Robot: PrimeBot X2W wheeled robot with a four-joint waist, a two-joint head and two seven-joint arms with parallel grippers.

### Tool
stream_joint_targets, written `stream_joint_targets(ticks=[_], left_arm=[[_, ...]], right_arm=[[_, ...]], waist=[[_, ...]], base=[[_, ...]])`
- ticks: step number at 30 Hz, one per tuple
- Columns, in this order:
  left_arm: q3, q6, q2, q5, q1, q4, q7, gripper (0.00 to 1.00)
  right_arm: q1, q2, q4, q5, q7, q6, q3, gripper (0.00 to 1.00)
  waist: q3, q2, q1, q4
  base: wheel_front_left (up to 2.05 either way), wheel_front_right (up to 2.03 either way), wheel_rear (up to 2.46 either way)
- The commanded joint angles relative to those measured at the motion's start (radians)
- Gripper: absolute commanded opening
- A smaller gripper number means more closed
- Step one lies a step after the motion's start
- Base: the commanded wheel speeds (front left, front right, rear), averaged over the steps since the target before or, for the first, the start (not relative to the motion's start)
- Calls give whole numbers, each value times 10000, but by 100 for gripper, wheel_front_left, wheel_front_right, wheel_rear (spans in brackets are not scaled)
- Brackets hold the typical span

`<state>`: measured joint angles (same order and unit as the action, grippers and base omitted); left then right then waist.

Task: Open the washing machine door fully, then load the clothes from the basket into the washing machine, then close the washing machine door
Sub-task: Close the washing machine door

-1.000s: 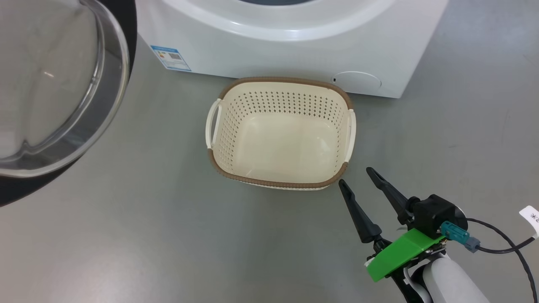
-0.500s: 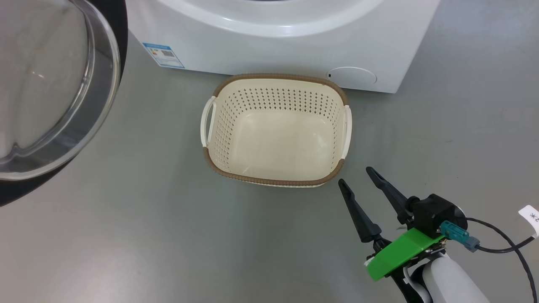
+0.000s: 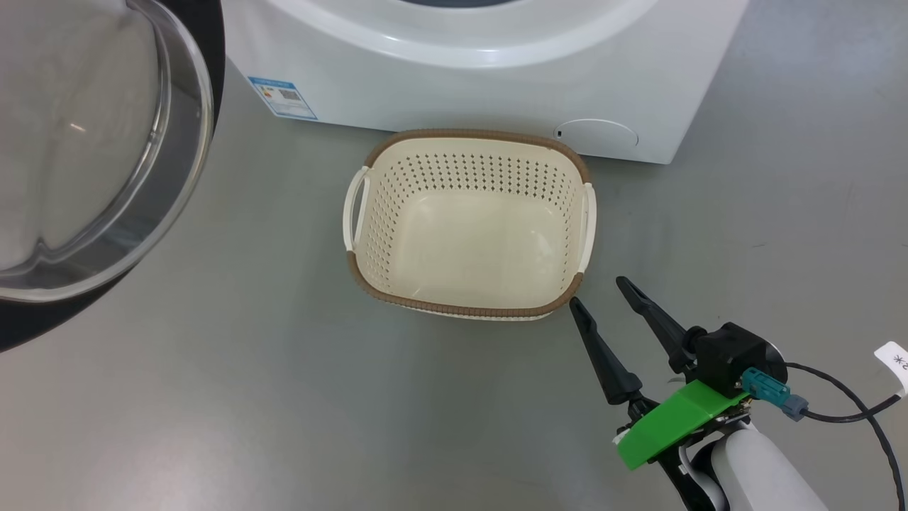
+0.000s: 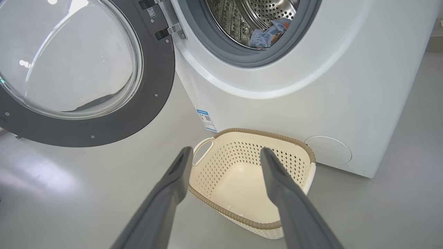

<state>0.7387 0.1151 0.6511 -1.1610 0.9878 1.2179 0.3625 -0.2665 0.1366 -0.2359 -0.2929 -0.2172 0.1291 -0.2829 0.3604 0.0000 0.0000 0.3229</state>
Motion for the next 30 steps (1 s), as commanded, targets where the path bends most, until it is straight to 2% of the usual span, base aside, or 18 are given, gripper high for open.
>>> stream_joint_targets(ticks=[1, 8, 21, 30], left_arm=[[-76, 93, 663, -104, -95, -256, 223, 0], [-269, 147, 465, -350, -294, -626, 1482, 0], [-709, 154, -13, -1194, -1515, -2818, 4063, 0], [-821, 154, -486, -1671, -2221, -3903, 5155, 0]], right_arm=[[-68, -114, 213, 79, -27, 16, -278, 100], [-46, -162, 126, 47, -65, 16, -277, 100], [54, -340, -222, -99, -215, 16, -346, 100], [48, -443, -407, -198, -316, 16, -395, 100]], waist=[[-27, 0, 0, -2], [-200, 0, 0, 10], [-804, 0, 0, 54], [-1047, 0, 0, 49]], base=[[0, 0, 0], [0, 0, 0], [0, 0, 0], [0, 0, 0]])
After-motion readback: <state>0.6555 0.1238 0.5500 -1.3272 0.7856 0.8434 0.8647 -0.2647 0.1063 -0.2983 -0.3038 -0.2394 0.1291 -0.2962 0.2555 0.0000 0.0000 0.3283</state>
